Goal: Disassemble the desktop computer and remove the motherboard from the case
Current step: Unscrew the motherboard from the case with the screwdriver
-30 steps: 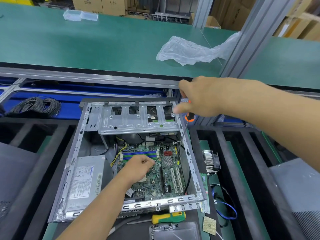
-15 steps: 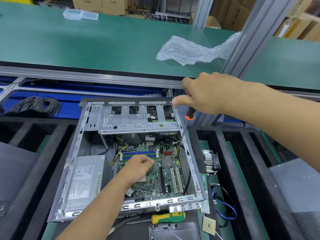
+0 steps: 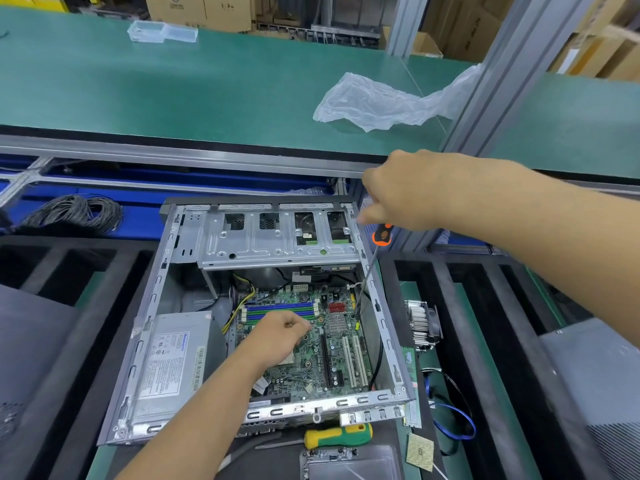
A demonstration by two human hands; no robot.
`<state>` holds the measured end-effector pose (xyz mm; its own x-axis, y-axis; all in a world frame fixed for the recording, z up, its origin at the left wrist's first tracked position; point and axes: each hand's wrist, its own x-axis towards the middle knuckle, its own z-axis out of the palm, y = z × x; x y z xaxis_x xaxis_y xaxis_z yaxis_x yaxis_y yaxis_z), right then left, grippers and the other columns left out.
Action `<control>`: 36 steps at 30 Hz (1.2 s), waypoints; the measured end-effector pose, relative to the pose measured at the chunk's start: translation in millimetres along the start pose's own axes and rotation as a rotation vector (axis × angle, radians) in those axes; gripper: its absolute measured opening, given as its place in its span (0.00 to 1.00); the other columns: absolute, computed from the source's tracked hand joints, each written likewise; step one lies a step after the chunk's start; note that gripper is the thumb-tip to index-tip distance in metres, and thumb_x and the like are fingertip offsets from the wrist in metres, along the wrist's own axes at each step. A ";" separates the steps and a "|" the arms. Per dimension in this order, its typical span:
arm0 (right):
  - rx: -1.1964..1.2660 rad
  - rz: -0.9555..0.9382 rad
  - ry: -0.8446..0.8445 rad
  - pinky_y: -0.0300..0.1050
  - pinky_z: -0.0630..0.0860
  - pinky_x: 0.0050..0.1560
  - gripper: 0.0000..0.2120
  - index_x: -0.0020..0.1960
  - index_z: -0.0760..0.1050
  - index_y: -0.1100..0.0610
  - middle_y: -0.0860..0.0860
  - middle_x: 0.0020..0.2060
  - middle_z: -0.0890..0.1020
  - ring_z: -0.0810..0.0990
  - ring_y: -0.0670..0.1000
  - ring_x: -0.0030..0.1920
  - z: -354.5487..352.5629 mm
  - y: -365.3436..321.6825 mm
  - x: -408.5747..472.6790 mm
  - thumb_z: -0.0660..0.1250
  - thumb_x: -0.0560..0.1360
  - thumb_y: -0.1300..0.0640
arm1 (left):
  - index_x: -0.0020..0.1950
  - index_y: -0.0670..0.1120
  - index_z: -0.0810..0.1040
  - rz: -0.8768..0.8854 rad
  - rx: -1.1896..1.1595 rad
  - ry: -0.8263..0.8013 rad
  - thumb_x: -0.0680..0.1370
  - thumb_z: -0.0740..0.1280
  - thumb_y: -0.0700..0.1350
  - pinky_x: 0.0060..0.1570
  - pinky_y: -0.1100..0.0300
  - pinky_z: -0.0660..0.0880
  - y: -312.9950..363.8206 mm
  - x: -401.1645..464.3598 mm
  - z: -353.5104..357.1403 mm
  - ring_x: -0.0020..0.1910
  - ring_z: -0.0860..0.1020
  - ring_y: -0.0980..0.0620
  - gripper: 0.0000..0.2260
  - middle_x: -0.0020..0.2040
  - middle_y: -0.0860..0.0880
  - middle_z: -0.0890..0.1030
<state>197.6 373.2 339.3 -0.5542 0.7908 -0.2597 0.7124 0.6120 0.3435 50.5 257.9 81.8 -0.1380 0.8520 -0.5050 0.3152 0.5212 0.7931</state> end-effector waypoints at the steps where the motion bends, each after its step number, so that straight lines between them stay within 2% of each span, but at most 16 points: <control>1: 0.004 -0.020 0.014 0.45 0.63 0.30 0.14 0.50 0.70 0.56 0.52 0.37 0.65 0.68 0.53 0.32 0.4 -0.4 0.9 0.63 0.78 0.45 | 0.48 0.53 0.80 -0.001 -0.001 0.000 0.81 0.64 0.53 0.42 0.59 0.69 0.0 0.3 0.0 0.33 0.72 0.57 0.07 0.38 0.53 0.78; 3: 0.069 -0.055 0.017 0.46 0.69 0.32 0.12 0.53 0.71 0.55 0.51 0.38 0.69 0.73 0.54 0.34 0.2 2.1 1.5 0.69 0.74 0.52 | 0.48 0.54 0.80 0.000 0.002 0.000 0.81 0.64 0.53 0.41 0.60 0.69 0.3 0.7 0.0 0.33 0.73 0.57 0.07 0.38 0.53 0.78; 6: 0.199 -0.087 -0.038 0.52 0.78 0.43 0.17 0.54 0.71 0.51 0.49 0.41 0.74 0.78 0.56 0.44 -3.9 9.4 0.0 0.75 0.70 0.52 | 0.49 0.54 0.80 0.002 0.006 -0.005 0.81 0.63 0.53 0.43 0.58 0.69 -0.4 0.6 0.1 0.32 0.72 0.58 0.07 0.39 0.54 0.78; 8: 0.206 -0.076 -0.070 0.50 0.77 0.44 0.21 0.55 0.70 0.50 0.47 0.41 0.74 0.78 0.55 0.45 -3.2 12.3 -0.3 0.76 0.69 0.44 | 0.49 0.55 0.80 0.003 0.011 -0.006 0.81 0.64 0.53 0.44 0.57 0.69 -1.3 0.9 0.2 0.33 0.72 0.58 0.07 0.39 0.54 0.78; 10: 0.148 -0.031 -0.069 0.49 0.73 0.40 0.25 0.53 0.67 0.52 0.49 0.40 0.72 0.76 0.55 0.43 -2.1 10.1 -0.1 0.68 0.71 0.33 | 0.49 0.55 0.80 0.003 0.014 -0.004 0.80 0.64 0.53 0.45 0.57 0.70 -1.2 1.1 0.2 0.34 0.73 0.58 0.07 0.39 0.54 0.78; 11: 0.114 -0.006 -0.056 0.49 0.71 0.37 0.25 0.52 0.65 0.53 0.50 0.39 0.70 0.75 0.55 0.40 -1.6 7.1 -0.1 0.62 0.73 0.31 | 0.48 0.55 0.80 0.004 0.013 -0.003 0.80 0.64 0.54 0.45 0.57 0.70 -1.1 1.0 0.1 0.34 0.73 0.58 0.07 0.39 0.54 0.78; 13: 0.053 0.007 -0.015 0.47 0.65 0.31 0.20 0.49 0.63 0.54 0.52 0.37 0.67 0.69 0.53 0.34 -0.4 1.3 1.0 0.58 0.79 0.36 | 0.48 0.54 0.80 0.007 0.012 -0.001 0.80 0.63 0.54 0.44 0.58 0.70 -0.6 0.8 -0.2 0.34 0.73 0.58 0.07 0.39 0.54 0.78; 15: 0.035 -0.029 0.020 0.46 0.65 0.31 0.13 0.49 0.66 0.55 0.52 0.38 0.68 0.70 0.53 0.34 0.7 0.3 3.5 0.62 0.80 0.45 | 0.49 0.54 0.80 0.008 0.008 -0.005 0.81 0.63 0.54 0.47 0.55 0.73 -0.5 0.6 0.0 0.34 0.73 0.57 0.07 0.39 0.54 0.78; 17: 0.067 -0.079 0.010 0.48 0.73 0.36 0.08 0.52 0.69 0.55 0.53 0.42 0.74 0.77 0.57 0.40 0.8 3.6 5.2 0.66 0.76 0.54 | 0.50 0.53 0.80 0.007 0.002 -0.006 0.81 0.63 0.53 0.49 0.54 0.74 -0.6 0.3 -0.1 0.34 0.73 0.57 0.08 0.39 0.54 0.78; 20: 0.188 -0.094 -0.062 0.55 0.79 0.48 0.13 0.53 0.70 0.50 0.51 0.47 0.77 0.78 0.57 0.47 -3.1 10.2 2.2 0.70 0.72 0.58 | 0.50 0.54 0.80 0.010 0.011 -0.005 0.81 0.63 0.53 0.45 0.58 0.70 -0.8 0.1 -0.2 0.34 0.72 0.58 0.07 0.39 0.54 0.78; 23: 0.218 -0.082 -0.100 0.56 0.78 0.50 0.21 0.56 0.68 0.50 0.50 0.48 0.77 0.78 0.56 0.48 -2.9 12.3 0.6 0.76 0.70 0.50 | 0.49 0.53 0.80 0.004 0.010 -0.001 0.81 0.63 0.53 0.42 0.60 0.69 -0.7 0.7 0.2 0.33 0.72 0.57 0.07 0.39 0.53 0.78; 26: 0.124 0.011 -0.078 0.54 0.75 0.45 0.28 0.56 0.62 0.54 0.53 0.45 0.72 0.75 0.57 0.42 -1.2 5.1 -0.1 0.66 0.72 0.33 | 0.49 0.53 0.80 0.003 0.015 0.002 0.81 0.63 0.53 0.36 0.61 0.69 -0.6 0.2 0.1 0.32 0.73 0.57 0.08 0.39 0.52 0.78; 28: 0.012 0.067 -0.036 0.49 0.69 0.35 0.23 0.55 0.60 0.56 0.53 0.39 0.68 0.69 0.55 0.35 -0.6 -2.0 0.5 0.61 0.78 0.37 | 0.50 0.53 0.80 0.005 0.020 0.002 0.81 0.63 0.53 0.37 0.61 0.69 -0.7 -0.2 -0.1 0.33 0.73 0.56 0.08 0.40 0.52 0.78; 31: -0.027 0.028 0.005 0.45 0.62 0.29 0.16 0.53 0.63 0.55 0.51 0.36 0.64 0.66 0.54 0.32 -2.1 -5.1 1.6 0.64 0.79 0.44 | 0.51 0.52 0.79 0.012 0.029 0.001 0.81 0.63 0.54 0.37 0.61 0.69 0.1 -0.9 -0.6 0.33 0.73 0.56 0.08 0.40 0.52 0.78; 33: 0.024 -0.022 -0.001 0.46 0.67 0.31 0.16 0.53 0.66 0.55 0.51 0.38 0.66 0.70 0.53 0.33 -4.5 -1.0 1.5 0.69 0.76 0.48 | 0.51 0.53 0.79 0.014 0.034 0.000 0.81 0.63 0.54 0.39 0.60 0.69 0.6 -1.2 -0.7 0.35 0.73 0.56 0.08 0.40 0.52 0.78; 36: 0.108 -0.063 -0.092 0.52 0.77 0.44 0.21 0.54 0.66 0.52 0.51 0.45 0.72 0.77 0.57 0.44 -8.5 4.0 -1.5 0.76 0.71 0.50 | 0.50 0.53 0.79 0.013 0.039 0.000 0.81 0.62 0.54 0.40 0.60 0.69 1.2 -1.6 -0.8 0.35 0.73 0.56 0.08 0.40 0.53 0.78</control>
<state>197.6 374.4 348.8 -0.5605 0.7452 -0.3613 0.7228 0.6531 0.2259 50.4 257.2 83.8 -0.1334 0.8586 -0.4950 0.3529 0.5079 0.7858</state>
